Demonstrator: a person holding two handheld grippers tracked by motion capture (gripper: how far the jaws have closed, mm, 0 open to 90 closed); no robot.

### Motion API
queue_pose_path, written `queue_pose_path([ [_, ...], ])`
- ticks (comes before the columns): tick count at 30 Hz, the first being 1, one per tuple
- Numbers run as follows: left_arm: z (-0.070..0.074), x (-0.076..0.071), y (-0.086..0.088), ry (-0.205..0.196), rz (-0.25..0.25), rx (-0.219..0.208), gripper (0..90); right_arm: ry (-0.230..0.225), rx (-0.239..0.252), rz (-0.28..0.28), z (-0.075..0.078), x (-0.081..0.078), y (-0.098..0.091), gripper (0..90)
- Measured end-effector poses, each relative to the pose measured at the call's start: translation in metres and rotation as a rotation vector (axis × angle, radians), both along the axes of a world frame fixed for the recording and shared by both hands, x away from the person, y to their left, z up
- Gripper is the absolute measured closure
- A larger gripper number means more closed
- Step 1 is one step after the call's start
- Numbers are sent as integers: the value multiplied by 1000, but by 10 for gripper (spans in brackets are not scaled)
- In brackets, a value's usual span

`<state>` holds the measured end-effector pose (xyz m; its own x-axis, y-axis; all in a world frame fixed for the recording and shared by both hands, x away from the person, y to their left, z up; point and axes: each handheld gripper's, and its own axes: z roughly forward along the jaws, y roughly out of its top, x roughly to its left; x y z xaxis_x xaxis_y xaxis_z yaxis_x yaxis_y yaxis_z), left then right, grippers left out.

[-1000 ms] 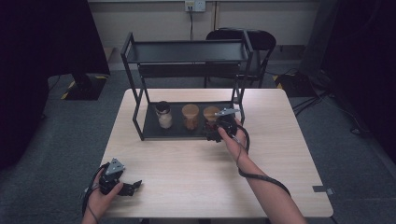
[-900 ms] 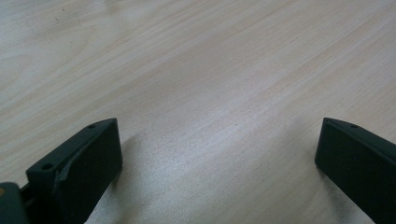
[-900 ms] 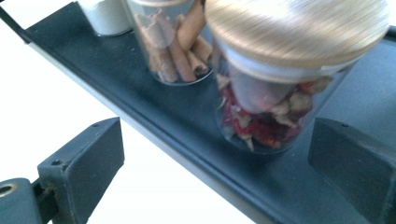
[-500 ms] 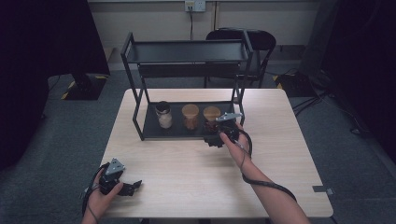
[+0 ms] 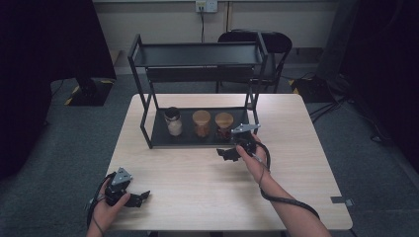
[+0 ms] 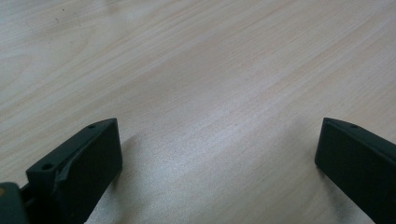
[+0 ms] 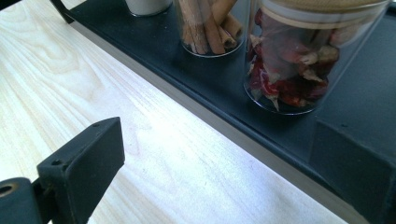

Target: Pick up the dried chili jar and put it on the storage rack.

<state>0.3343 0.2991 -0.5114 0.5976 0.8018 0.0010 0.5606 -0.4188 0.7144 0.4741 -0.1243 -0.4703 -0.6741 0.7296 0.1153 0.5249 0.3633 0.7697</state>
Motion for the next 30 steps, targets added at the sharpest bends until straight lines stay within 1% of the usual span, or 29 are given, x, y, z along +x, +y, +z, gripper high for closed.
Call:
queue_pose_path([
  [12,0,0,0,0,0,0,2,-4,19,13,-1,-13,-14,27],
  [25,0,0,0,0,0,0,2,-2,22,8,0,-23,-36,27],
  [30,0,0,0,0,0,0,2,-3,31,9,1,-28,-40,27],
])
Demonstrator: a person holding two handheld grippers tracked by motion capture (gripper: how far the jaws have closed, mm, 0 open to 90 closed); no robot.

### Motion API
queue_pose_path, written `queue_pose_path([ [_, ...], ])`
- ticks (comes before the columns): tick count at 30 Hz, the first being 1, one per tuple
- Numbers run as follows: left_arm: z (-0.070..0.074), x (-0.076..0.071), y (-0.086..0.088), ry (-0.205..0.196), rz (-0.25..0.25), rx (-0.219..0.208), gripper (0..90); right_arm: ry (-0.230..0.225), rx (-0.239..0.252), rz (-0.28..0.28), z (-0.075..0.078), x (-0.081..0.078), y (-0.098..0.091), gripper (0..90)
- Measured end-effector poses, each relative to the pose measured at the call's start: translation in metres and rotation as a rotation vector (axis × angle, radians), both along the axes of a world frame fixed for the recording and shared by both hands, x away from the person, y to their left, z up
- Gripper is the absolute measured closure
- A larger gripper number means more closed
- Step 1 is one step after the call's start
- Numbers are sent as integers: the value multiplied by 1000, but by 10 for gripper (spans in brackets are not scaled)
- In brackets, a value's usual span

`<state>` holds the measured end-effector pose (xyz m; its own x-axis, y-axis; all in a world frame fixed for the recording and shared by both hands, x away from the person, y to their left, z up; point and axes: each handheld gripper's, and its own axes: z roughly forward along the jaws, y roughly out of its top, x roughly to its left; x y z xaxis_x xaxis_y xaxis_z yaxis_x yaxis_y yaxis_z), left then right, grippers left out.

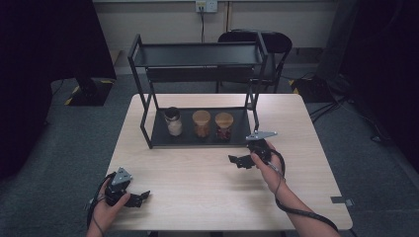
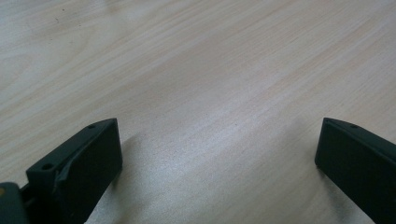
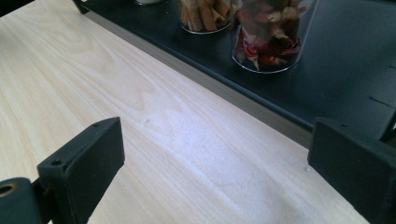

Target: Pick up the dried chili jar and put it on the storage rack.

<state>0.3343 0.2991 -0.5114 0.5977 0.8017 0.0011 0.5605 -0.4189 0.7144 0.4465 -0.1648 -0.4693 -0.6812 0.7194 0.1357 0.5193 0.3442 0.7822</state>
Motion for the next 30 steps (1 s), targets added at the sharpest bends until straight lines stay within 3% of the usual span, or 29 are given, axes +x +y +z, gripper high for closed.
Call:
queue_pose_path([
  [30,0,0,0,0,0,0,2,-2,18,45,-5,-29,-30,26],
])
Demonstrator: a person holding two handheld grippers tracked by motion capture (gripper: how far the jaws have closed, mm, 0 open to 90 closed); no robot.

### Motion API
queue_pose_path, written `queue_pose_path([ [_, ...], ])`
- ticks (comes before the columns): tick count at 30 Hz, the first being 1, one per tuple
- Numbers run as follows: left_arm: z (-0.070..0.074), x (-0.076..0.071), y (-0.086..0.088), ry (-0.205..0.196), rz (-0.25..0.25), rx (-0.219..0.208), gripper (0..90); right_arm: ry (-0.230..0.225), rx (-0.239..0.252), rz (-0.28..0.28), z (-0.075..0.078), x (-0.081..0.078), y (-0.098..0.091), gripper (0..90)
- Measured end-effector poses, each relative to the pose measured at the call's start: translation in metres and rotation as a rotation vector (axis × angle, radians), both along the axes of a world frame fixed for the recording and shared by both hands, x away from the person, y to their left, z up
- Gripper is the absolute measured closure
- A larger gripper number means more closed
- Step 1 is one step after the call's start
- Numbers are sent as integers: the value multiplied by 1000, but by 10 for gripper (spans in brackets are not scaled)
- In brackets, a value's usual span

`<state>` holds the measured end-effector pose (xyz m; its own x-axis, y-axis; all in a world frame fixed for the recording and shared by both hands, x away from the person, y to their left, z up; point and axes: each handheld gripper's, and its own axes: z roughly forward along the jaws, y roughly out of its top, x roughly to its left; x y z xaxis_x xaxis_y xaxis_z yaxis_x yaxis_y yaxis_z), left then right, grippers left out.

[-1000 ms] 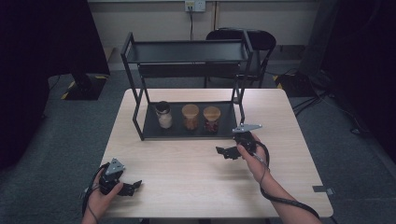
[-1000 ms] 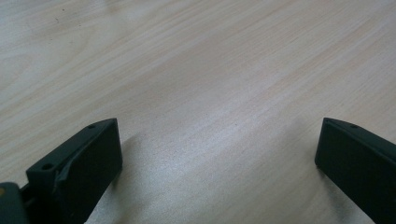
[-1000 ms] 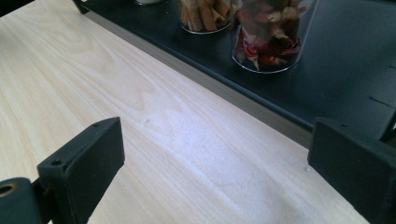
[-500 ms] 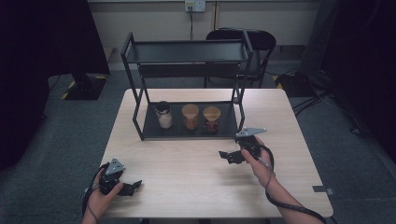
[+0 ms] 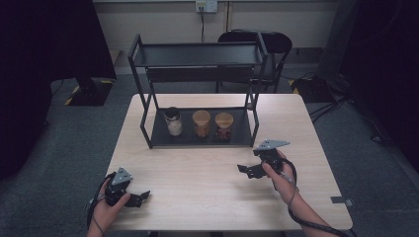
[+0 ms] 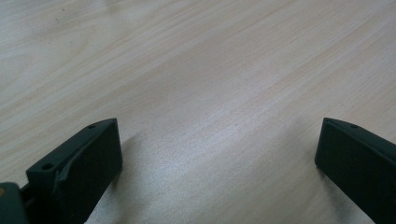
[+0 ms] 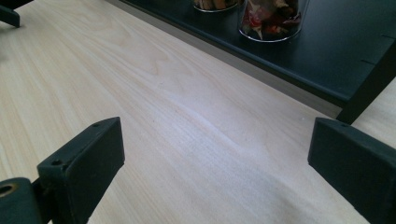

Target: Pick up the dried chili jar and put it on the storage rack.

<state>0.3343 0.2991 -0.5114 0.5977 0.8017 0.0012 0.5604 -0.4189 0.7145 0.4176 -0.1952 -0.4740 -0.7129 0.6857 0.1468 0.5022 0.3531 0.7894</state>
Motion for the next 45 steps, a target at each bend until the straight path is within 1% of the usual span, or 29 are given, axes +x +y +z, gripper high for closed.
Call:
queue_pose_path([
  [10,0,0,0,0,0,0,2,0,3,18,-4,-10,-9,25],
  [14,0,0,0,0,0,0,2,-2,-6,26,-6,-14,-14,25],
  [25,0,0,0,0,0,0,2,-2,-8,30,-14,-29,-32,25],
  [36,0,0,0,0,0,0,2,-3,-48,46,-18,-43,-50,23],
  [39,0,0,0,0,0,0,2,-3,-70,49,-20,-47,-55,22],
  [45,0,0,0,1,0,-1,2,12,-100,62,-23,-55,-64,20],
])
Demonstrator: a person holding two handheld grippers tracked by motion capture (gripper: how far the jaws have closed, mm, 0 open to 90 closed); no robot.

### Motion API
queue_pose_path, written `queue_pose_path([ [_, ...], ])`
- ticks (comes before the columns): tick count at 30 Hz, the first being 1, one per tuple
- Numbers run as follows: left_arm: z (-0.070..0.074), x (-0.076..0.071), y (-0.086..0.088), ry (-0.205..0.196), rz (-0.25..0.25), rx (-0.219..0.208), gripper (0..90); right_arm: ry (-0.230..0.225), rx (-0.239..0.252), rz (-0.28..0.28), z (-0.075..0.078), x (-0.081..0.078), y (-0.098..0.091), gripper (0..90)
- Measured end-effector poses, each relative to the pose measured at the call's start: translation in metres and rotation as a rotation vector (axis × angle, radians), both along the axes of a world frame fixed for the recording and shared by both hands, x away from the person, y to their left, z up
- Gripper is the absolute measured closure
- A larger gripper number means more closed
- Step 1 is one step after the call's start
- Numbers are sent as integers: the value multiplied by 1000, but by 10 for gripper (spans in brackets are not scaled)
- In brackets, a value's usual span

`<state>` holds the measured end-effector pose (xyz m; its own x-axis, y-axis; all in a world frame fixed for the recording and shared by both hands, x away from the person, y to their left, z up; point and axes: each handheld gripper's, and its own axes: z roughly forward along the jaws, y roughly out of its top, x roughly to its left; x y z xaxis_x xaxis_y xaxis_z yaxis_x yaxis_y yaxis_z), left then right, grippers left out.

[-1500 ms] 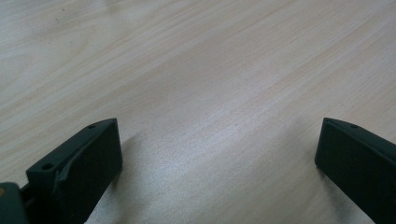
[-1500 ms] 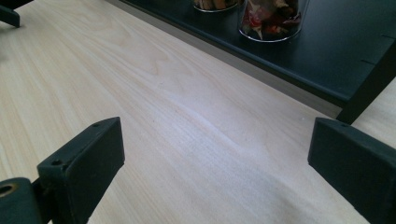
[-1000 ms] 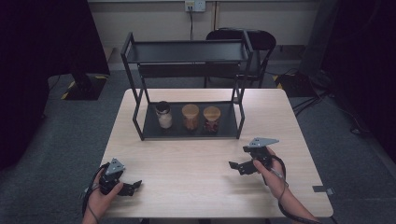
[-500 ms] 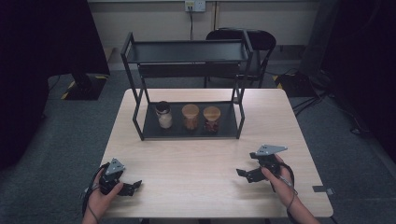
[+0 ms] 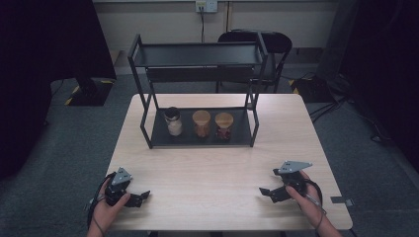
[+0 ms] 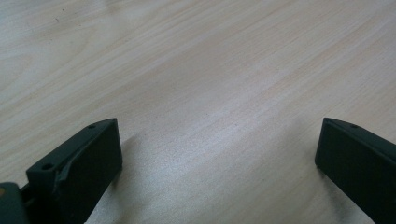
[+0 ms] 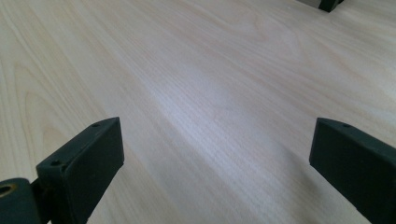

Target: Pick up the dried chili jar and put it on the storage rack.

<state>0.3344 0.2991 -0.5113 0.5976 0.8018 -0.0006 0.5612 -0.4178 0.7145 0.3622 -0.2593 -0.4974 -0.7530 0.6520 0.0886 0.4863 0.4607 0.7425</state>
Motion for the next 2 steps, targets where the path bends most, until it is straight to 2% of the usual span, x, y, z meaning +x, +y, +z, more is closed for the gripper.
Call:
queue_pose_path([
  [2,0,0,0,1,0,0,2,0,-11,3,1,-1,0,20],
])
